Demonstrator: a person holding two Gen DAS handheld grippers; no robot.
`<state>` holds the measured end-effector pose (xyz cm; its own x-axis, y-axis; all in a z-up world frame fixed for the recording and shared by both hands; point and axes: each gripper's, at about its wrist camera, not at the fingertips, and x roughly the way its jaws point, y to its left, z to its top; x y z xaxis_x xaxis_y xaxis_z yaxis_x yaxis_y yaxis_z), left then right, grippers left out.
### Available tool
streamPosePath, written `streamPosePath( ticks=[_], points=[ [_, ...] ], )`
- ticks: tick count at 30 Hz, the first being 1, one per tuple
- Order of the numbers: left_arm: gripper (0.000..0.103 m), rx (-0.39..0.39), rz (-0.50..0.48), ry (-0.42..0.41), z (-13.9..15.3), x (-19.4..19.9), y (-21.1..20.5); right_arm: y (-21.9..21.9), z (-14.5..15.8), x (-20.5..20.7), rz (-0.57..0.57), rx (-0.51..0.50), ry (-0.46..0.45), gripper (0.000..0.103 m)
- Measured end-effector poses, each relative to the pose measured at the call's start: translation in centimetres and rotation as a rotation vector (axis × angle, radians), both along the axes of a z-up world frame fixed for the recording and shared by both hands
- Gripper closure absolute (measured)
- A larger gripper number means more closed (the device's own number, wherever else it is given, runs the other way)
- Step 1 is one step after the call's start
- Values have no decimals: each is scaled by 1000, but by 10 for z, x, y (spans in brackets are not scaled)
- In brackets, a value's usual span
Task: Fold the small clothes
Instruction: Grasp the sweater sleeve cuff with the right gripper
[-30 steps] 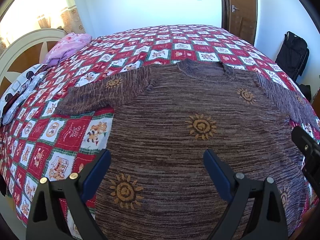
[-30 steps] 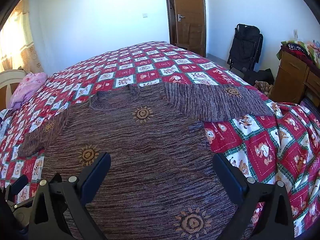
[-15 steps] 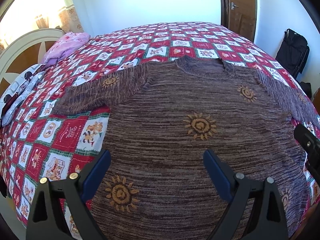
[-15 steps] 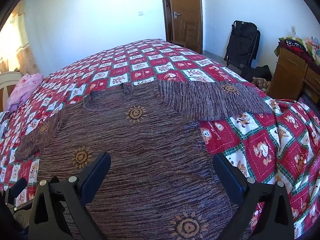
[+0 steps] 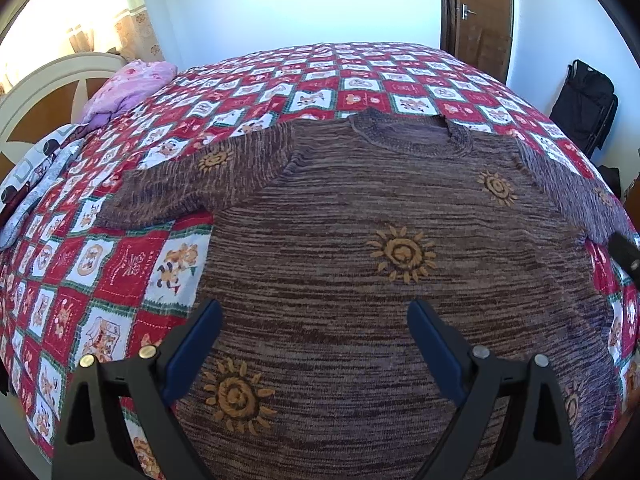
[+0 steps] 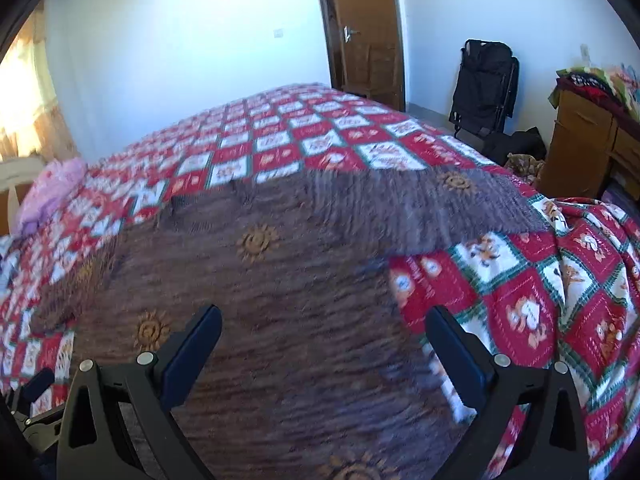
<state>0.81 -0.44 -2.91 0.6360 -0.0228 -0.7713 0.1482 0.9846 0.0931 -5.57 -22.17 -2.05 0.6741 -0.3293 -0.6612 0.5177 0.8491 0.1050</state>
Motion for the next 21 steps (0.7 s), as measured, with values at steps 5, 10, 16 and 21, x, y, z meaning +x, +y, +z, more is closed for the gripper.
streamPosePath(
  ticks=[5, 10, 16, 21],
  points=[
    [7, 4, 14, -10, -2, 5, 3, -61, 6, -12, -55, 32, -39, 42],
    [7, 8, 5, -17, -2, 6, 1, -163, 6, -28, -193, 124, -46, 52],
    [7, 8, -6, -7, -5, 10, -5, -275, -8, -23, -295, 192, -1, 52],
    [7, 19, -25, -1, -7, 9, -11, -311, -34, 1, -310, 224, 80, 52]
  ],
)
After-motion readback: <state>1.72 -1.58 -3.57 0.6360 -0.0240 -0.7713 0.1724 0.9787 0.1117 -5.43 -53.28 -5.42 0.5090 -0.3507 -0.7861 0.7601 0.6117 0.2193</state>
